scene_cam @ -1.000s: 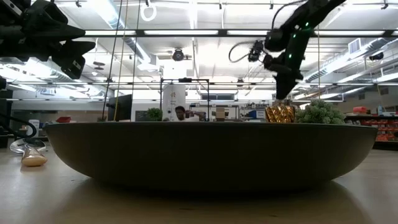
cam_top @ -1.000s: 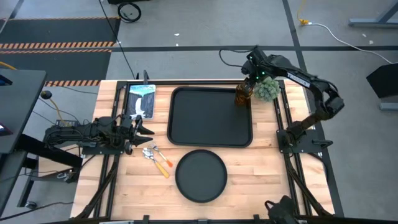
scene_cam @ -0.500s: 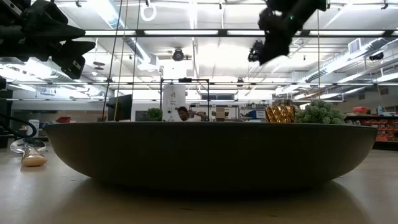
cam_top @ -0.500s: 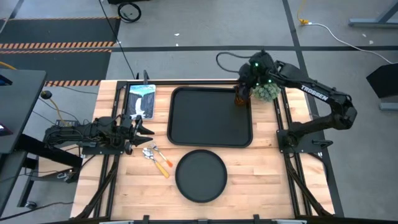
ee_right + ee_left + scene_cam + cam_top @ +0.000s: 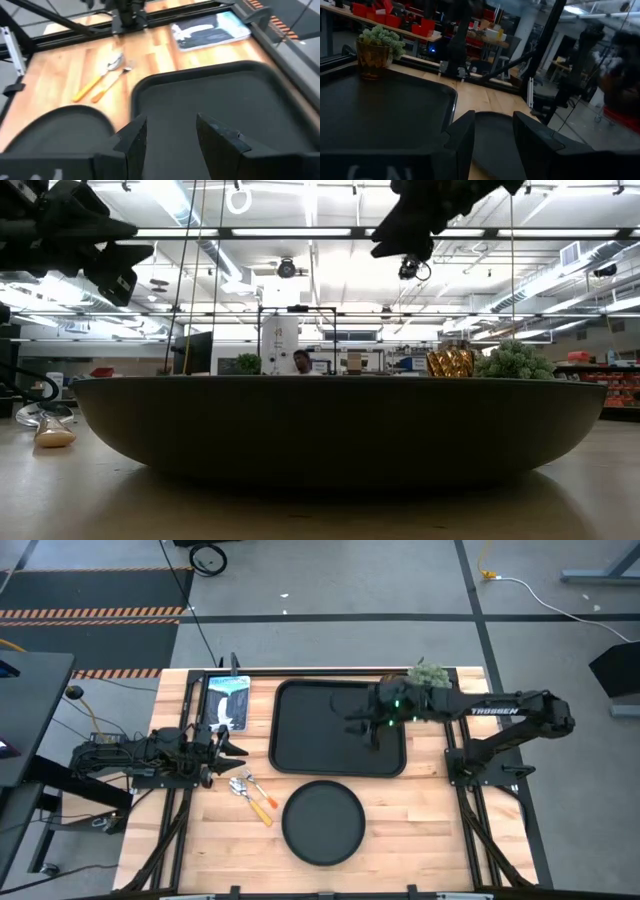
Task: Pick and place plate/cup/fork/spoon on tray
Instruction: Put the black plate on the black serving tray to the bottom of the brown glass
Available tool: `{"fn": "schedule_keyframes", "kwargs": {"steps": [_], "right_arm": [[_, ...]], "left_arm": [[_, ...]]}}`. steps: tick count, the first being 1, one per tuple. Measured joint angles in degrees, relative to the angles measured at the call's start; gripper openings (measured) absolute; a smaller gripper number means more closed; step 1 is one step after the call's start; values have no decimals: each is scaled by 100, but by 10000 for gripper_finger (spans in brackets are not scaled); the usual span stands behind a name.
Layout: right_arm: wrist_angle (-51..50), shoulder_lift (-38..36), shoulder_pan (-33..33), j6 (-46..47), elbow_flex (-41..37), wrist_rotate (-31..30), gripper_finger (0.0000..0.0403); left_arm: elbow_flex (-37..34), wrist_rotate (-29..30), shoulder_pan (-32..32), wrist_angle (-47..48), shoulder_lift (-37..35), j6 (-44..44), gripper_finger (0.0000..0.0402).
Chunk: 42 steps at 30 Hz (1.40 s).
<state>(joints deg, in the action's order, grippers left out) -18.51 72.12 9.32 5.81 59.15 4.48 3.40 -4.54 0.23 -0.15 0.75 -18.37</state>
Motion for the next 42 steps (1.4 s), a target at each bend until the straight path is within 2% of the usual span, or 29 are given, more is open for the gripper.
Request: {"fn": "schedule_keyframes", "kwargs": {"steps": [7,12,17,21,30,36,42], "right_arm": [[804,2,-992,888,-805,-723,175],[1152,2,-1638,1419,-1187,-1176,175],[1516,2,-2132,1849,-1514,-1526,175],[1851,2,-2356,1963,-1842,-1543,175],[2633,2,-2727,2023,-2585,-1617,175],[2675,4,-3024,2124,-2712,-1989,175],[2705,2,-3169,2112,-2712,-2057,175]], "left_arm": [[0,334,-2,-860,-2,-1258,142],[0,339,-2,-1069,-2,-1546,142],[0,455,-7,-1077,-2,-1409,142],[0,538,-7,-981,-2,-1395,142],[0,540,-2,226,13,-1353,142],[-2,829,-1,99,225,-1426,142],[-2,451,31,-131,688,-1733,142]]}}
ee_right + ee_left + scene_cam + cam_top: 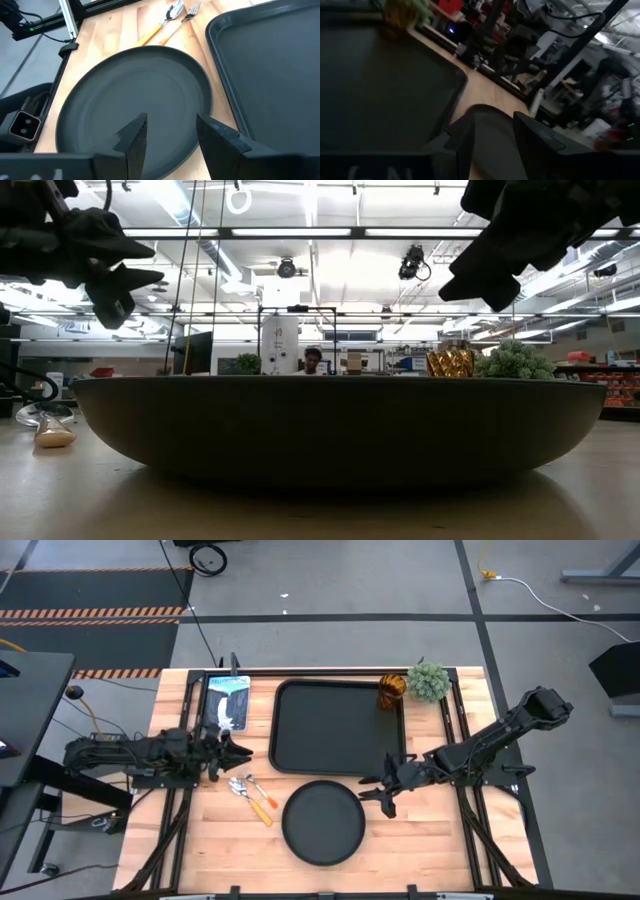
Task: Pick and place plate/cup/fork/spoon on tray
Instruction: Put the black plate on the black serving tray to the bottom of the brown glass
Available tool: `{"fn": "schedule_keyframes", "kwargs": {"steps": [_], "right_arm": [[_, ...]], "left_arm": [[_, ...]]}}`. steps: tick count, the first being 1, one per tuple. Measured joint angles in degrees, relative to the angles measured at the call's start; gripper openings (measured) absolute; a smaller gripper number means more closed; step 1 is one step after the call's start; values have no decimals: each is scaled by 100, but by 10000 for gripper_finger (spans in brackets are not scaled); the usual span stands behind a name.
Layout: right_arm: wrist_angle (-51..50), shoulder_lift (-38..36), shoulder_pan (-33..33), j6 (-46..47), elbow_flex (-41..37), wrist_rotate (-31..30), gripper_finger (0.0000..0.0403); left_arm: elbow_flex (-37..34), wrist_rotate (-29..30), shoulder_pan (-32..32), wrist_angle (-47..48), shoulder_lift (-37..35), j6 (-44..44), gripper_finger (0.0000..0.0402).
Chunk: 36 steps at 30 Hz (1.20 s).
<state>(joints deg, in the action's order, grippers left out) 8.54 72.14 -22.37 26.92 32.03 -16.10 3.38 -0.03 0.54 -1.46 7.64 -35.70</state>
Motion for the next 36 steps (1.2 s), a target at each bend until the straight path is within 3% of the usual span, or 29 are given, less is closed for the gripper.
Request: {"fn": "schedule_keyframes", "kwargs": {"steps": [12,21,36], "right_arm": [[-125,0,-92,-149,2,-235,175],[-133,0,-224,-98,2,-234,175],[-136,0,-356,-9,7,-400,175]], "left_arm": [[0,89,1037,-1461,1782,-121,142],[5,417,1628,-2180,2709,-513,142],[1087,714,2158,-1553,4224,-791,142]]}}
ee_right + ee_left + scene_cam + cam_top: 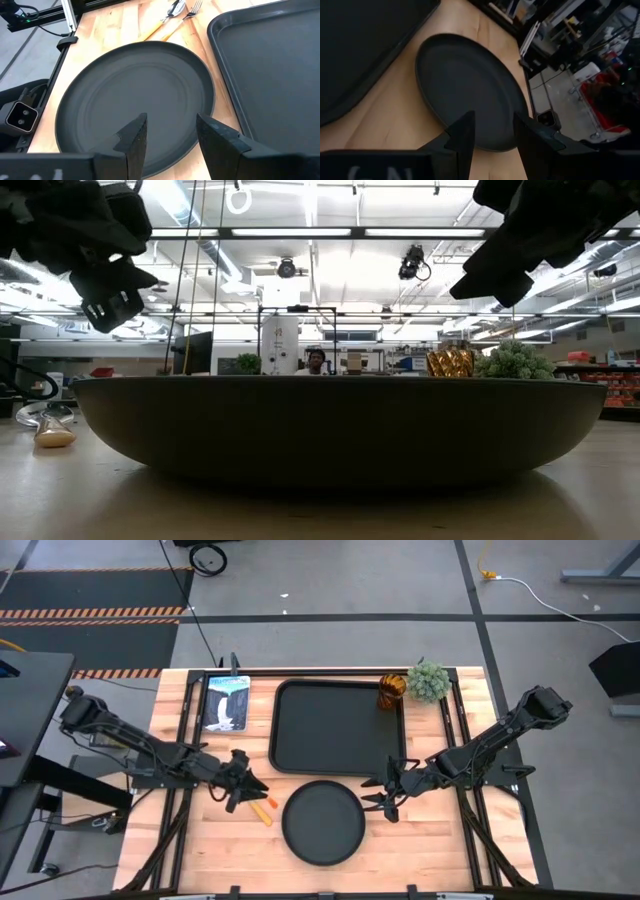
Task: Pick and place plate/cup/fork/spoon on tray
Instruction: Put the black plate on the black serving tray to the bottom of the brown glass
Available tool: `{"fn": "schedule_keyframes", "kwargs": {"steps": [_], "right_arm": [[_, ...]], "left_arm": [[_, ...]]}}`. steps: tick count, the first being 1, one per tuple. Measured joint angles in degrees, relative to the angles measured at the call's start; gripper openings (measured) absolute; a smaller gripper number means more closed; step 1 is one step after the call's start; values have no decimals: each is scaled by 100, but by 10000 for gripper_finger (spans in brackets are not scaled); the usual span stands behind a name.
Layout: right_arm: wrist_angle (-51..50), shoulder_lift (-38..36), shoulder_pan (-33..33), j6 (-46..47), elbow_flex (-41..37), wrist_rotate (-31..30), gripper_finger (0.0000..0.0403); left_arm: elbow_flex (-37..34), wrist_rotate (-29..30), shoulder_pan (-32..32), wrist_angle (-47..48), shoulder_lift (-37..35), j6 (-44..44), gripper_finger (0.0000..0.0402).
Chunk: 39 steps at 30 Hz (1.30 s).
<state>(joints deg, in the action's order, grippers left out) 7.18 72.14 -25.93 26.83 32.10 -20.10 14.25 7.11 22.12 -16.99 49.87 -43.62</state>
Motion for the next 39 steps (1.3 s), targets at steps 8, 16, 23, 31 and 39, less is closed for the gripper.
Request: {"fn": "schedule_keyframes", "kwargs": {"steps": [8,16,23,31,39], "right_arm": [[0,0,0,-5,0,1,175],[0,0,0,-42,0,15,175],[2,0,-32,-42,0,22,175],[3,0,-73,-23,2,14,175],[2,0,-74,-60,2,45,175]], "left_arm": [[557,-2,201,401,783,-395,142],[1207,-2,378,1258,1413,-684,142],[1617,-2,428,1343,1797,-819,142],[1982,-6,519,1457,2147,-825,142],[2085,-6,551,1574,2334,-1034,142]]}}
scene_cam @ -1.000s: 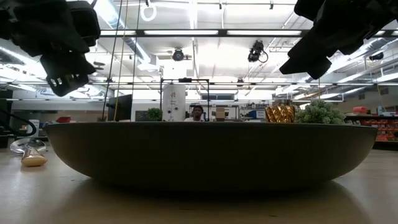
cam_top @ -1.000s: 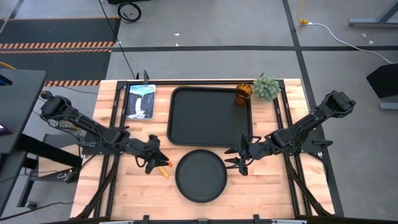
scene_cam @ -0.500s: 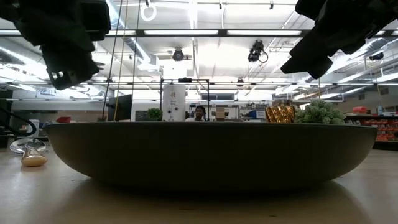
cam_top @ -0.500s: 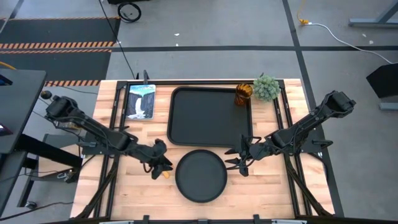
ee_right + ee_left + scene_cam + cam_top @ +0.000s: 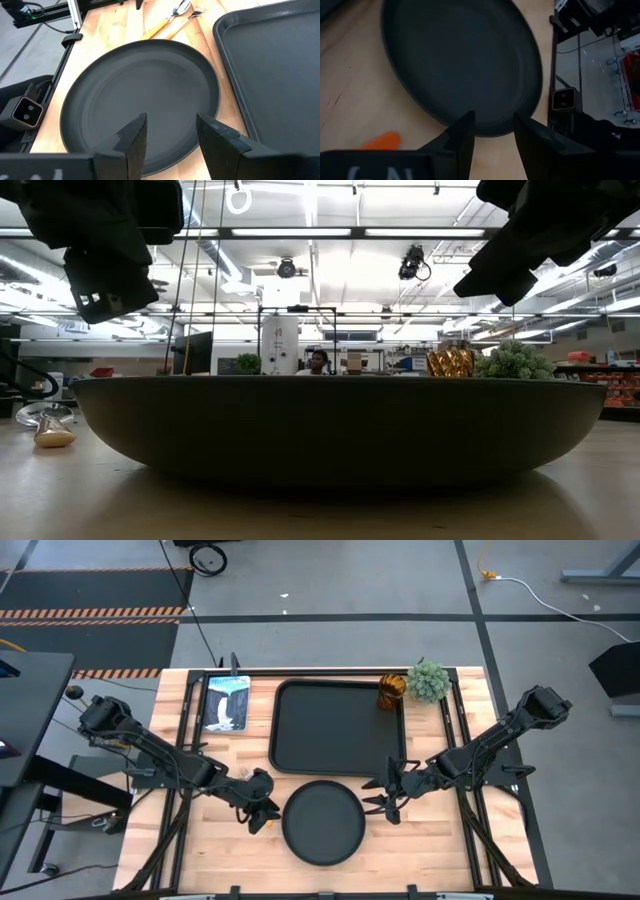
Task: Pick and place plate/cup/fork/spoon on tray
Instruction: Put the black plate on the black serving tray to the bottom of the brown glass
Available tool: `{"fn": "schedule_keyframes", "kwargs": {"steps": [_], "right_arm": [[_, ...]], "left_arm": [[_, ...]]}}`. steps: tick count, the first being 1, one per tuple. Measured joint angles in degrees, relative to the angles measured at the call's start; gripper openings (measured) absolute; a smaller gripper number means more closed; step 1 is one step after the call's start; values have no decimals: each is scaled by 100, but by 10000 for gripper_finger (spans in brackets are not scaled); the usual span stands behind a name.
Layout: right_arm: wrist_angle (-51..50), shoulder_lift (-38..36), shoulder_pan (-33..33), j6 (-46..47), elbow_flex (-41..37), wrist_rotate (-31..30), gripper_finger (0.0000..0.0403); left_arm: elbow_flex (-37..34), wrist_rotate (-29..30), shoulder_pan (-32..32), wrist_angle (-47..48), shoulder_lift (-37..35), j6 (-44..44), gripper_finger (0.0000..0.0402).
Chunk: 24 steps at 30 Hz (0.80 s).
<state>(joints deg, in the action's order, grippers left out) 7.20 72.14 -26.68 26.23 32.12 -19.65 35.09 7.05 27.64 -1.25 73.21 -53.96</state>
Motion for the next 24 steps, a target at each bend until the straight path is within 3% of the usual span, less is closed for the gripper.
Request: {"fn": "schedule_keyframes", "kwargs": {"steps": [14,24], "right_arm": [[-510,-14,-15,-696,-7,-76,175],[-85,-471,77,-1539,-486,-692,175]], "left_arm": [[-5,2,137,73,94,-906,142],[10,104,164,134,303,-1608,142]]}}
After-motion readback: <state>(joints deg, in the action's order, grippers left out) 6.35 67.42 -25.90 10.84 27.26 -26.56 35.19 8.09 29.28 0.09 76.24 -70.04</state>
